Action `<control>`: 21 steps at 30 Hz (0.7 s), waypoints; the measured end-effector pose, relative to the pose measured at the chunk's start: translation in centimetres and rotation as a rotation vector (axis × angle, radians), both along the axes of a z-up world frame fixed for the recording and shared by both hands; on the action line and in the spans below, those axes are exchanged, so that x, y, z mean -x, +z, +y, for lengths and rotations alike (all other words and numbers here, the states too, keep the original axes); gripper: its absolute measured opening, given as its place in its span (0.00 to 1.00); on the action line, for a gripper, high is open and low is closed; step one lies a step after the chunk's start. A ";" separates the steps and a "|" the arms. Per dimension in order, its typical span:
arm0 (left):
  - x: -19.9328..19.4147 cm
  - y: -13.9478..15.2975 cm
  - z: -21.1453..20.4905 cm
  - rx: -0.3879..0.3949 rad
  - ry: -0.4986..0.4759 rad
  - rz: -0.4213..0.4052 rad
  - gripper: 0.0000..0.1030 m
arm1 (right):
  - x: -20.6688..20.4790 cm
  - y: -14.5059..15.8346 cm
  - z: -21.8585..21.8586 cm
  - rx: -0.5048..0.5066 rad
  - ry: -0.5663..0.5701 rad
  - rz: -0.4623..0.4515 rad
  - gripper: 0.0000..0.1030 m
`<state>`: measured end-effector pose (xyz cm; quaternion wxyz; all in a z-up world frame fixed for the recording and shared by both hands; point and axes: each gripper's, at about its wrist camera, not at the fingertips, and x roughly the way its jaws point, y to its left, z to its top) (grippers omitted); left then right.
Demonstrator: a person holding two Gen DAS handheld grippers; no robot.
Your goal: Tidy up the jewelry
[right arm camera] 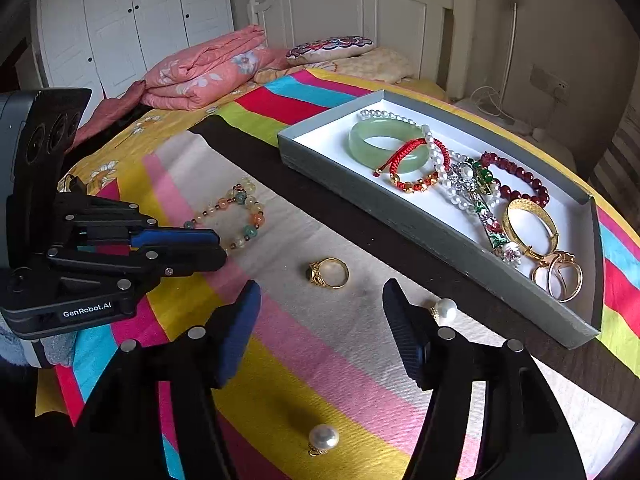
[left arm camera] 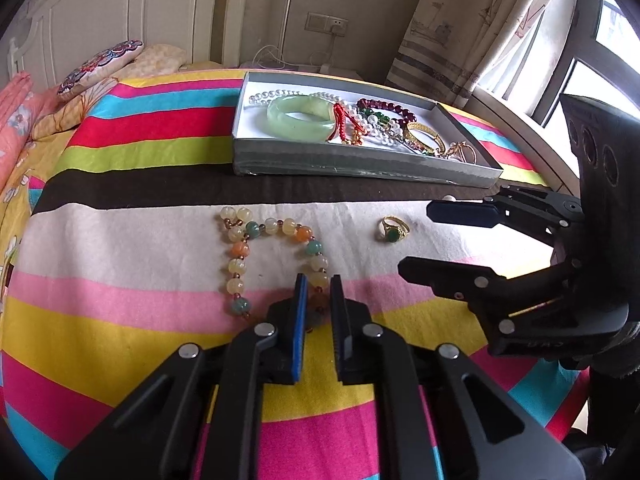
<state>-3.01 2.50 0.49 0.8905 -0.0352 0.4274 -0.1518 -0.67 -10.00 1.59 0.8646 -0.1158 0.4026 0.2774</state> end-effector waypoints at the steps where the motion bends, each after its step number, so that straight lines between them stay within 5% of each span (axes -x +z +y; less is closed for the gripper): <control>1: 0.0 -0.1 0.1 0.008 -0.001 0.002 0.10 | 0.0 -0.1 0.2 0.010 0.000 0.001 0.57; 8: -0.1 -0.2 0.9 0.070 0.002 0.015 0.10 | -1.0 -0.6 1.9 0.068 -0.006 0.011 0.38; 14: 0.1 -0.2 0.7 0.051 0.007 0.009 0.09 | 0.1 -0.5 1.9 0.086 -0.021 -0.029 0.11; 21: 0.1 -0.2 0.7 0.059 0.007 0.012 0.09 | 0.2 -0.4 1.3 0.071 -0.024 -0.028 0.09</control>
